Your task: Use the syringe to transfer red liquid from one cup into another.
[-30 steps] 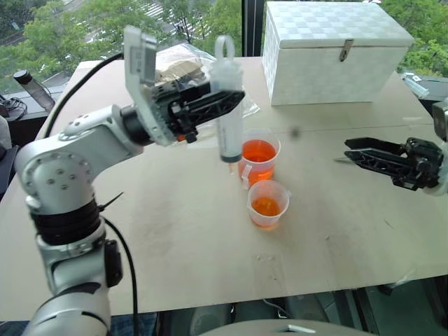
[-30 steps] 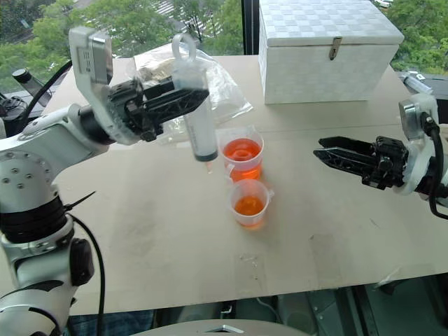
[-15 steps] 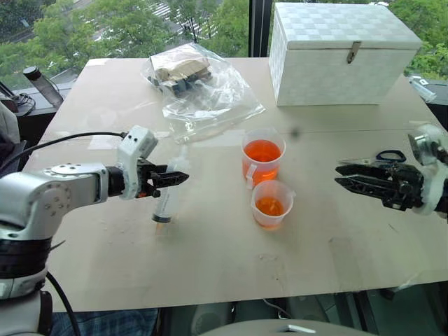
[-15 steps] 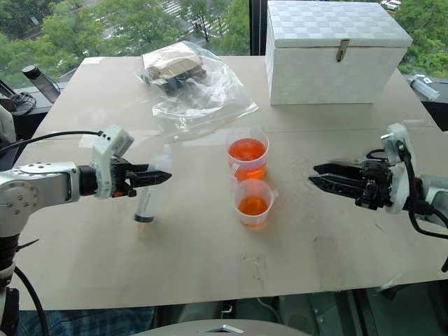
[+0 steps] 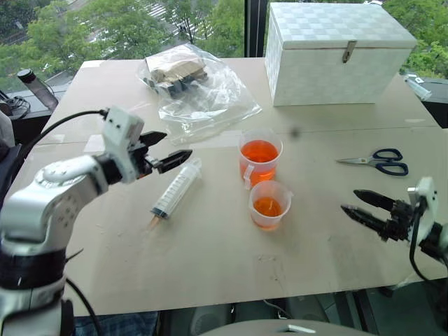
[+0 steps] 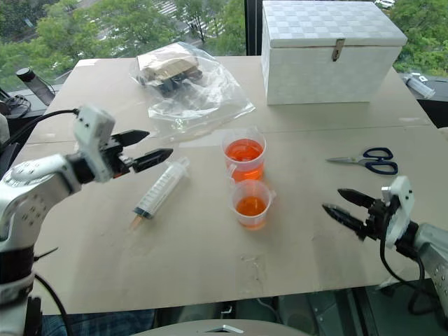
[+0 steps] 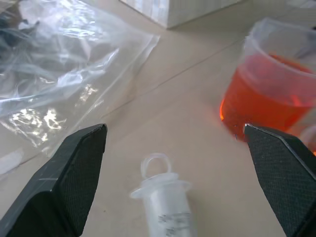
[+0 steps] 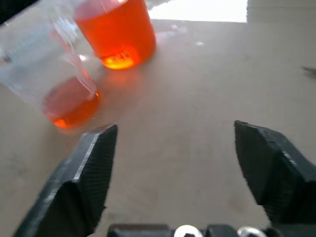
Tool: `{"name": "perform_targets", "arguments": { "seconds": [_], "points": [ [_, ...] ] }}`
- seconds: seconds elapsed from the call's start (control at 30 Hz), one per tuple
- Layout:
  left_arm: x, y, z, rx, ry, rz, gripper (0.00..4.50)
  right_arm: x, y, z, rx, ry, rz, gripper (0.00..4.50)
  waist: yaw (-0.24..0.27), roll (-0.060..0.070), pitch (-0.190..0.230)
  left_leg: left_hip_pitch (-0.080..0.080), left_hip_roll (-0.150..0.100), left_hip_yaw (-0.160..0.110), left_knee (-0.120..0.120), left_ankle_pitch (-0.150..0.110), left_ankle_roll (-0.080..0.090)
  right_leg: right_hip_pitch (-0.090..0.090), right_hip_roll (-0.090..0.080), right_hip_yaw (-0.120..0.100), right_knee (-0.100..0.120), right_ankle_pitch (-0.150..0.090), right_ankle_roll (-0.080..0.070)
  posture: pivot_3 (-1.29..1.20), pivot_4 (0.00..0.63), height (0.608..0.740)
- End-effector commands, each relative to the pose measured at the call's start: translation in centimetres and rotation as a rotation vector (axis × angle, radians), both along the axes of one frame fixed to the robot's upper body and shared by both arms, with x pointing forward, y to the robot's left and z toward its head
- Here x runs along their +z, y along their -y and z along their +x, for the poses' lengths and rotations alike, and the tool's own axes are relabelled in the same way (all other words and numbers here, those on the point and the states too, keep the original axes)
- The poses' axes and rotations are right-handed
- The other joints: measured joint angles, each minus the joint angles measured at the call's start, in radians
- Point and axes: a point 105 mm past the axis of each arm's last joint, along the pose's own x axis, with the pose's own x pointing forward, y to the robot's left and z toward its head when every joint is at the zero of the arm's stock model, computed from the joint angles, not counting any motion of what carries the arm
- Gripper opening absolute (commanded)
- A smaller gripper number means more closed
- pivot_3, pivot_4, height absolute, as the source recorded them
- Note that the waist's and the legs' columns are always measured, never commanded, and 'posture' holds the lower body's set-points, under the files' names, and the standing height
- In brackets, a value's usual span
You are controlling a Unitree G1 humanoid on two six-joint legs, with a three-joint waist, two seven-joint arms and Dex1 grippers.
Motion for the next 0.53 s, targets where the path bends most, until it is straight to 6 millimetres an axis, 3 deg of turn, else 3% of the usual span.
{"name": "perform_targets", "arguments": {
  "seconds": [0.03,0.2,0.37,0.53],
  "points": [
    [-0.9,3.5,-4.7,-0.208,-0.015,0.013,4.50,0.4,-0.3,0.5,-0.003,0.121,-0.012,4.42,-0.004,0.001,-0.001,0.000,0.000,0.000,0.000,0.000,0.000,0.000,0.000,0.000,0.000,0.000,0.000,0.00,0.150,0.740],
    [-6.7,4.0,-8.0,-0.166,-0.112,0.127,4.50,-0.1,-0.1,0.6,0.025,0.155,0.002,4.42,-0.002,0.006,-0.004,0.003,0.000,0.000,0.000,0.000,0.000,0.003,-0.001,0.001,0.000,0.000,-0.001,0.00,0.150,0.740],
    [-10.0,4.2,-9.7,-0.030,-0.122,0.047,4.50,-1.9,-0.5,-1.1,0.069,0.140,-0.020,4.42,0.009,0.011,-0.008,0.006,0.000,-0.001,-0.004,-0.003,0.004,0.005,-0.001,-0.001,-0.001,0.000,-0.002,0.00,0.150,0.740],
    [-12.0,4.0,-10.2,0.030,-0.106,0.051,4.50,-1.9,-0.8,-1.1,0.055,0.163,-0.011,4.42,0.005,0.012,-0.009,0.018,0.000,0.000,-0.011,-0.003,0.005,0.017,-0.002,0.000,-0.009,0.000,-0.003,0.00,0.150,0.740]
  ]
}}
